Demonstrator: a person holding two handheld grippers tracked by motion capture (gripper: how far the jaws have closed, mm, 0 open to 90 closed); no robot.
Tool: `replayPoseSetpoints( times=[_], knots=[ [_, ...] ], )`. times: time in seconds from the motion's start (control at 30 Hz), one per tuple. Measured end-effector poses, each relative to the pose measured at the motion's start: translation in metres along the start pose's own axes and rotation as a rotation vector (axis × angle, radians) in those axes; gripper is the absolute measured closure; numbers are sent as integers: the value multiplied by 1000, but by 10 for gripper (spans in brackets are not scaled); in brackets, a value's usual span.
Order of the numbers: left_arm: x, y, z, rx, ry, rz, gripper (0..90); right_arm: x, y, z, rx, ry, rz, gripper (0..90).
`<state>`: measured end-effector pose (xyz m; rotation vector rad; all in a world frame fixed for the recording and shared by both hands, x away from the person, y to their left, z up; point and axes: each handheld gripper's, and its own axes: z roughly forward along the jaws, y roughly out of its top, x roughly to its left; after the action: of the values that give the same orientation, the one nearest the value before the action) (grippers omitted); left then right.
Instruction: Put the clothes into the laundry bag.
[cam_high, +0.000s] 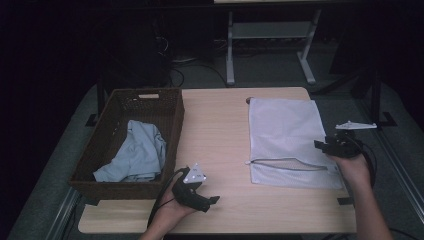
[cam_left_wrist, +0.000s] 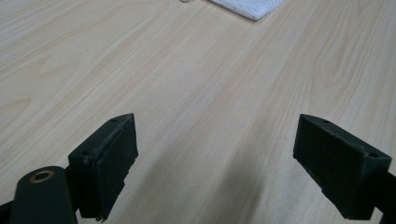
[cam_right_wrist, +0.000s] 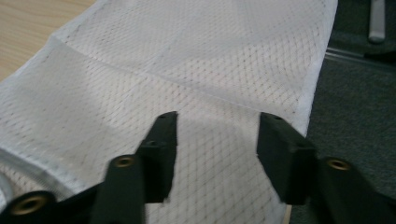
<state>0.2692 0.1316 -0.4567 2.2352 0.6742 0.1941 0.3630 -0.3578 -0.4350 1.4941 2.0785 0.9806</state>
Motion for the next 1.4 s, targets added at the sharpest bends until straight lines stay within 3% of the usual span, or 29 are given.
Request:
replayPoseSetpoints(
  times=[0.4,0.63,0.77,0.87,0.97,1.07,1.17,1.4],
  knots=[
    [-1,0,-1,4,-2,5,131,41,-18,-28,-14,81,-85,223],
    [-2,0,0,5,-5,6,131,66,-34,-41,-29,103,-143,174],
    [-2,0,0,6,-6,7,131,87,-47,-50,-49,168,-147,142],
    [-3,-1,0,7,-7,6,131,96,-52,-52,-41,181,-165,140],
    [-3,-1,0,8,-8,6,131,116,-59,-53,-42,220,-223,136],
    [-4,-1,0,8,-10,7,131,124,-62,-51,-38,243,-230,136],
    [-5,-1,0,9,-14,7,131,142,-71,-45,-1,288,-275,134],
    [-6,5,-4,5,-23,-1,130,153,-73,-34,20,314,-311,134]
  ],
)
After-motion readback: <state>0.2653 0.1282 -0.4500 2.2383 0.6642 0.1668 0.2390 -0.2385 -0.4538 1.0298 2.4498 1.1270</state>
